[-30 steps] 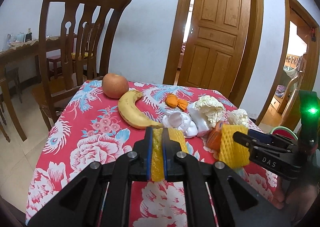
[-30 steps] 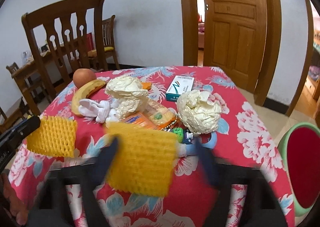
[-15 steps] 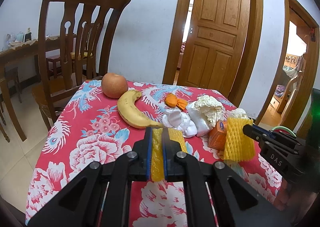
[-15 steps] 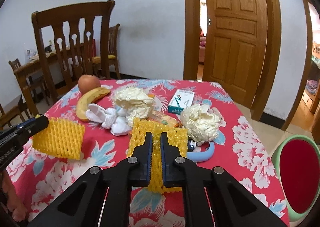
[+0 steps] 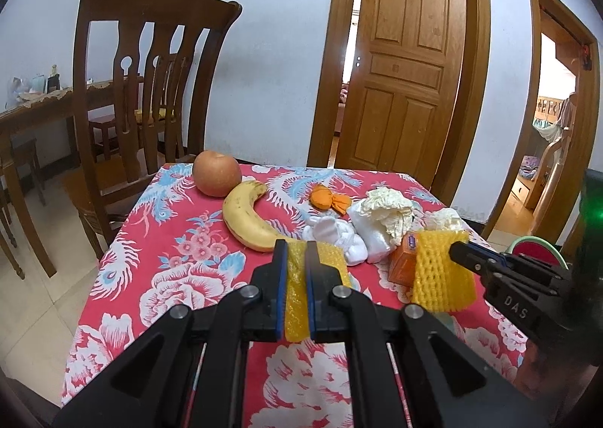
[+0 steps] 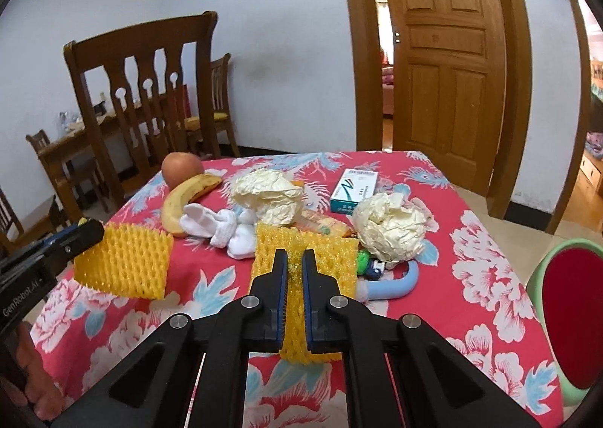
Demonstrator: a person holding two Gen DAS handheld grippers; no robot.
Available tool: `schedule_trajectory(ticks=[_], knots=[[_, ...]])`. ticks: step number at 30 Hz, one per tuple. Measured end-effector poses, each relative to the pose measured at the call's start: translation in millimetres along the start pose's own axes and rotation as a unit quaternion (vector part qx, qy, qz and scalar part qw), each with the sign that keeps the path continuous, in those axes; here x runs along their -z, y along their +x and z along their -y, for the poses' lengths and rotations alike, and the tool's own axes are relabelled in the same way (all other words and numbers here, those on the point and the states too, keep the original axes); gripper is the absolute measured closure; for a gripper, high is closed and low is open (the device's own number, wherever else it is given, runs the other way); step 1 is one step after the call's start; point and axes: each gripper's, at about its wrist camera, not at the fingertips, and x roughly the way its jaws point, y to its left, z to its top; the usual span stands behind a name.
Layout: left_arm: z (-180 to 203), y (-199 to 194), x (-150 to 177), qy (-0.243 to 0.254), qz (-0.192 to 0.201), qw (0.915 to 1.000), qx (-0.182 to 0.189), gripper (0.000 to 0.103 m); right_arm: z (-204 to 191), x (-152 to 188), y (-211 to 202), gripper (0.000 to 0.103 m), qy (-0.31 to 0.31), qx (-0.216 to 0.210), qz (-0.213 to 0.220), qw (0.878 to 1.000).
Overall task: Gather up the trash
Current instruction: 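Carry both yellow foam nets over the red bucket with both tools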
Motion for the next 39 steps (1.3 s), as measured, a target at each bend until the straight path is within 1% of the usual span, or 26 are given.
schedule_trajectory(ticks=[2, 7, 11, 14, 17, 22, 26, 30, 36, 39], knots=[[3.9, -2.4, -0.6, 0.007, 0.001, 1.0000, -0.005, 0.096, -3.3, -1.1, -1.0, 0.096, -0.002, -0.005, 0.003, 1.000], [15.1, -11.6, -3.7, 0.019, 0.008, 0.9998, -0.002, 0.096, -9.7, -1.8, -11.5, 0.096, -0.006, -0.023, 0.015, 1.000], [27.1, -15.2, -4.2, 0.028, 0.009, 0.9996, 0.007, 0.096, -6.0, -1.3, -23.1, 0.096, -0.007, -0.028, 0.024, 0.999], [39.8, -16.3, -3.2, 0.035, 0.009, 0.9991, 0.023, 0.096, 0.3, 0.8, -29.3, 0.096, -0.009, -0.028, 0.027, 0.999], [52.4, -13.0, -3.6, 0.049, 0.007, 0.9983, 0.030, 0.096, 11.6, 1.4, -33.8, 0.096, 0.003, -0.024, 0.029, 0.999], [70.0, -6.7, -7.5, 0.055, 0.001, 0.9978, 0.038, 0.096, 39.3, 2.1, -43.5, 0.096, 0.036, -0.013, 0.041, 0.998], [85.0, -5.7, -15.5, 0.053, 0.005, 0.9972, 0.052, 0.096, 66.4, 4.4, -53.1, 0.096, 0.059, -0.004, 0.046, 0.997], [104.5, -0.5, -20.5, 0.064, 0.005, 0.9960, 0.062, 0.096, 87.3, 4.9, -64.9, 0.096, 0.076, 0.005, 0.055, 0.996], [141.8, 7.7, -23.5, 0.072, -0.001, 0.9925, 0.099, 0.096, 113.7, 6.2, -84.5, 0.096, 0.092, 0.023, 0.070, 0.993], [164.9, 10.5, -22.5, 0.081, -0.002, 0.9895, 0.120, 0.096, 126.9, 8.3, -95.6, 0.096, 0.092, 0.039, 0.077, 0.992]])
